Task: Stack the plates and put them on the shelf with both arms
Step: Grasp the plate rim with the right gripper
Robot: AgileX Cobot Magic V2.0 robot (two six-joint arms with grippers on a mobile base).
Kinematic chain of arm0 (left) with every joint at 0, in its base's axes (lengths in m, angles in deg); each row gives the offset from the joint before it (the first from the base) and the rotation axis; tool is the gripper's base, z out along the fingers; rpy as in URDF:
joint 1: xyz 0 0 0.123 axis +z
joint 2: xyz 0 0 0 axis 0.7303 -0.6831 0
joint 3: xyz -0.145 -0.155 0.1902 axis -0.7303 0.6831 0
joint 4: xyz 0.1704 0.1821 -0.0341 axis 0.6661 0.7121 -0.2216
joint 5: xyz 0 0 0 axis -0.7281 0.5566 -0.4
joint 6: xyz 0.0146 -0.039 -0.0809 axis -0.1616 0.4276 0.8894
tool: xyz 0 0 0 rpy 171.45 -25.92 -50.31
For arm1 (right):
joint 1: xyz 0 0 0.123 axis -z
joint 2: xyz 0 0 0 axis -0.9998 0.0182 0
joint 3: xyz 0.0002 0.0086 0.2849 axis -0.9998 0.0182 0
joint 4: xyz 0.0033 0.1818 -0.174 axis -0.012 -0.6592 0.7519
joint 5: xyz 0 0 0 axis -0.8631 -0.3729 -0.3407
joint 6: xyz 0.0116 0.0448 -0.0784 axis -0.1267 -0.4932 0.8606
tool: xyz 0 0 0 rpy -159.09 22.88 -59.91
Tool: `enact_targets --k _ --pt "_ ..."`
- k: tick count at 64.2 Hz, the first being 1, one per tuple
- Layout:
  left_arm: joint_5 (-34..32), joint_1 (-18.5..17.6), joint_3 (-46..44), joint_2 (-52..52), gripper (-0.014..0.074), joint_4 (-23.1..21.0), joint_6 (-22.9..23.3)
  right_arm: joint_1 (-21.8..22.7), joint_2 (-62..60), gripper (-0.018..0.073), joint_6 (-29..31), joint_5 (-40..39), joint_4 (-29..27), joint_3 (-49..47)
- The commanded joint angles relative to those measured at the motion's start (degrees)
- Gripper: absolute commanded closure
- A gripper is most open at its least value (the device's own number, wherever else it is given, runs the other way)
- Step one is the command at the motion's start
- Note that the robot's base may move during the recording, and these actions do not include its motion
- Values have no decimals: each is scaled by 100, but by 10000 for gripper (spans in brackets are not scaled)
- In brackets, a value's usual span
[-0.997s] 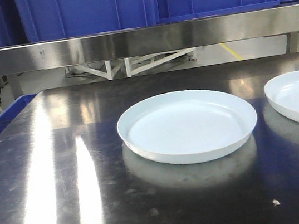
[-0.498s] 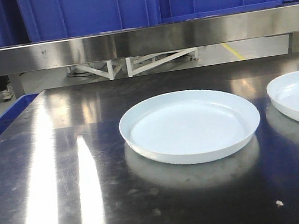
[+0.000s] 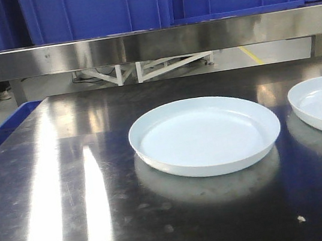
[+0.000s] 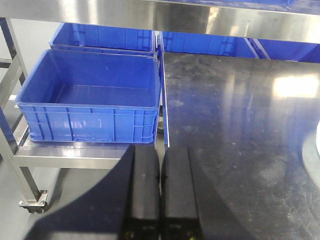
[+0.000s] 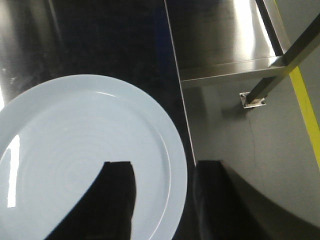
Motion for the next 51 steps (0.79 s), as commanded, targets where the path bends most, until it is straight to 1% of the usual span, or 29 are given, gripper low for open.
enact_targets --k 1,18,34,51 --pt "-466 13 -170 -13 512 8 54 90 91 160 5 -419 101 -243" --pt "-466 13 -170 -13 512 8 54 110 604 160 5 -583 101 -284" --pt "-466 13 -170 -13 512 8 54 337 933 160 5 -675 101 -290" --pt "-466 13 -170 -13 512 8 54 371 1292 160 5 -806 101 -290"
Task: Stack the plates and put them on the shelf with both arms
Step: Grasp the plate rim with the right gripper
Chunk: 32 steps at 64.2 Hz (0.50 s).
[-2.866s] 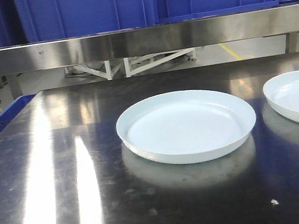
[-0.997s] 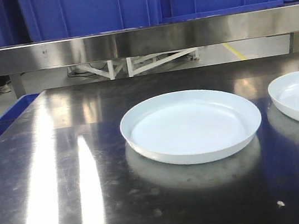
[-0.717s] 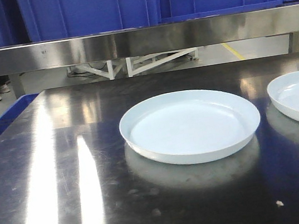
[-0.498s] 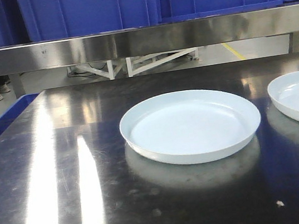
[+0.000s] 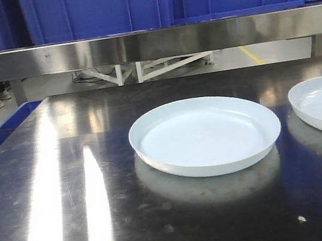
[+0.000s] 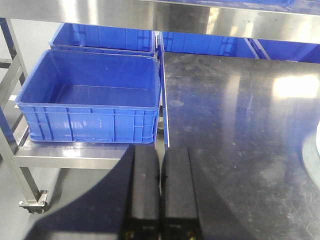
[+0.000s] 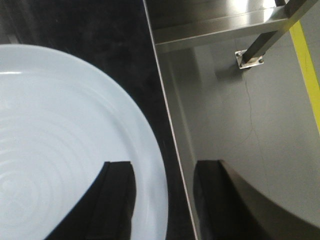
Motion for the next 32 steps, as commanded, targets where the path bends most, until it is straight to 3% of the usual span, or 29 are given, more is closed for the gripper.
enact_targets --k 1,32 --pt "-466 13 -170 -13 512 8 54 32 -70 160 5 -387 91 -205" --pt "-466 13 -170 -13 512 8 54 32 255 160 5 -465 91 -250"
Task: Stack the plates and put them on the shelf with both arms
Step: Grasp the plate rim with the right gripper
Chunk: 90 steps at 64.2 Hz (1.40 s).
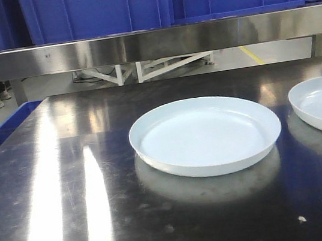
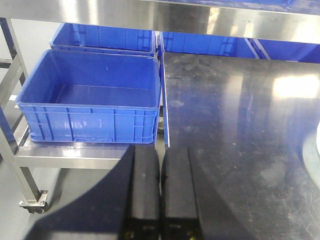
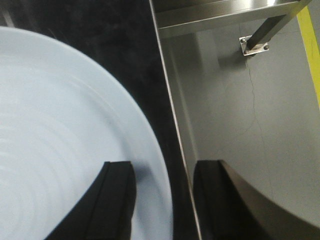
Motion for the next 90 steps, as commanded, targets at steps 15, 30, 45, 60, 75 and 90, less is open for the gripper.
enact_targets --k 15,30,45,60,75,90 --pt "-456 13 -170 -13 512 8 54 37 -177 160 5 -320 91 -184" --pt "-456 13 -170 -13 512 8 54 150 -177 160 5 -294 91 -184" --pt "-456 13 -170 -13 512 8 54 217 -177 160 5 -277 91 -184" --pt "-456 13 -170 -13 512 8 54 216 -177 160 5 -255 91 -184" --pt "-456 13 -170 -13 512 8 54 216 -177 160 5 -248 91 -184" --pt "-456 13 -170 -13 512 8 54 216 -177 160 5 -248 91 -184"
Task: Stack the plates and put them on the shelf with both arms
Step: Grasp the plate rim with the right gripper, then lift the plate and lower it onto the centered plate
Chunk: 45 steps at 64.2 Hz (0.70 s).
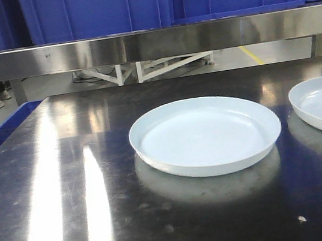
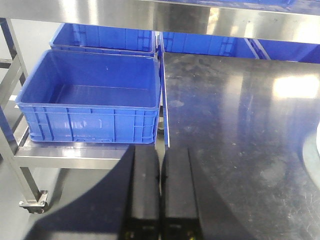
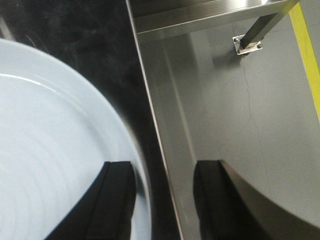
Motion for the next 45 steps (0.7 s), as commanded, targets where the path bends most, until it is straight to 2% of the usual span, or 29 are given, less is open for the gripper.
enact_targets --k 1,25,28,39,45 --pt "-456 13 -170 -13 512 8 54 43 -177 160 5 -238 91 -173" --pt "-456 13 -170 -13 512 8 54 -9 45 173 5 -275 91 -173" --pt "-456 13 -170 -13 512 8 54 -9 45 214 5 -269 91 -173" --pt "-456 13 -170 -13 512 8 54 -9 14 558 5 -264 91 -180" --pt "-456 13 -170 -13 512 8 54 -9 -90 528 5 -212 91 -272"
